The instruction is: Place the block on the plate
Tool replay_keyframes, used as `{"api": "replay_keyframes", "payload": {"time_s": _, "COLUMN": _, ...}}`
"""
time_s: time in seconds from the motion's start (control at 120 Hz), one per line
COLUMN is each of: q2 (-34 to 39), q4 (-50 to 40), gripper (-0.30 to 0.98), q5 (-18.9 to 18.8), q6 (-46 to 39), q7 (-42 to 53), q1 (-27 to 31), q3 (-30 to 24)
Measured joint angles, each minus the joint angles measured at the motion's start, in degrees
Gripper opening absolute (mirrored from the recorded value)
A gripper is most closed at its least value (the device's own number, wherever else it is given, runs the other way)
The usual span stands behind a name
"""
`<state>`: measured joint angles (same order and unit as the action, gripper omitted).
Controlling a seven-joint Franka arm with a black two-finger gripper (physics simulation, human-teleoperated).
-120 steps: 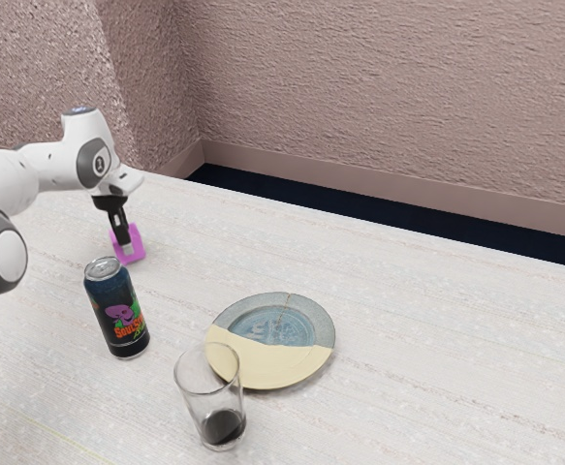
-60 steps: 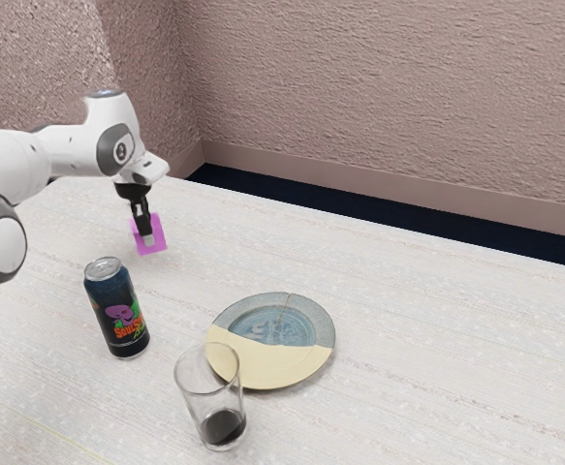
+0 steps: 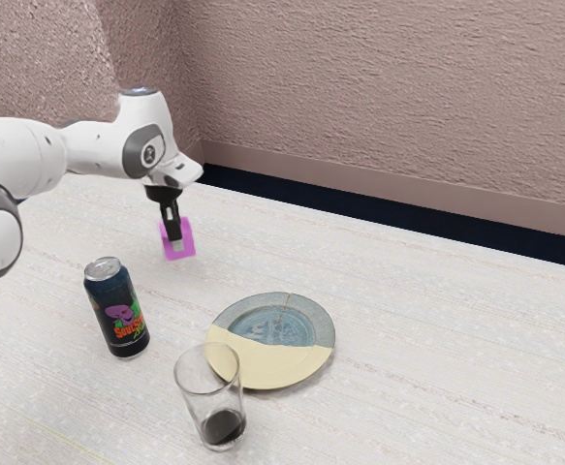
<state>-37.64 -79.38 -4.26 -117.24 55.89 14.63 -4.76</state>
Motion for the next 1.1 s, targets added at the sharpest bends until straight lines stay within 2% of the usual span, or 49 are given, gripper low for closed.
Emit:
{"api": "replay_keyframes", "payload": {"time_s": 0.383, "q2": 5.9, "q4": -8.2, "gripper": 0.38, "q5": -2.4, "q6": -2.6, "q7": -6.8, "q1": -6.4, "q3": -0.2}}
{"api": "replay_keyframes", "payload": {"time_s": 0.6, "q2": 11.6, "q4": -16.1, "gripper": 0.39, "q5": -3.2, "q6": -4.2, "q7": -11.6, "q1": -9.8, "q3": -0.3}}
{"api": "replay_keyframes", "payload": {"time_s": 1.1, "q2": 18.8, "q4": -29.3, "gripper": 0.39, "q5": -4.3, "q6": -9.9, "q7": -23.7, "q1": -18.0, "q3": -0.6}}
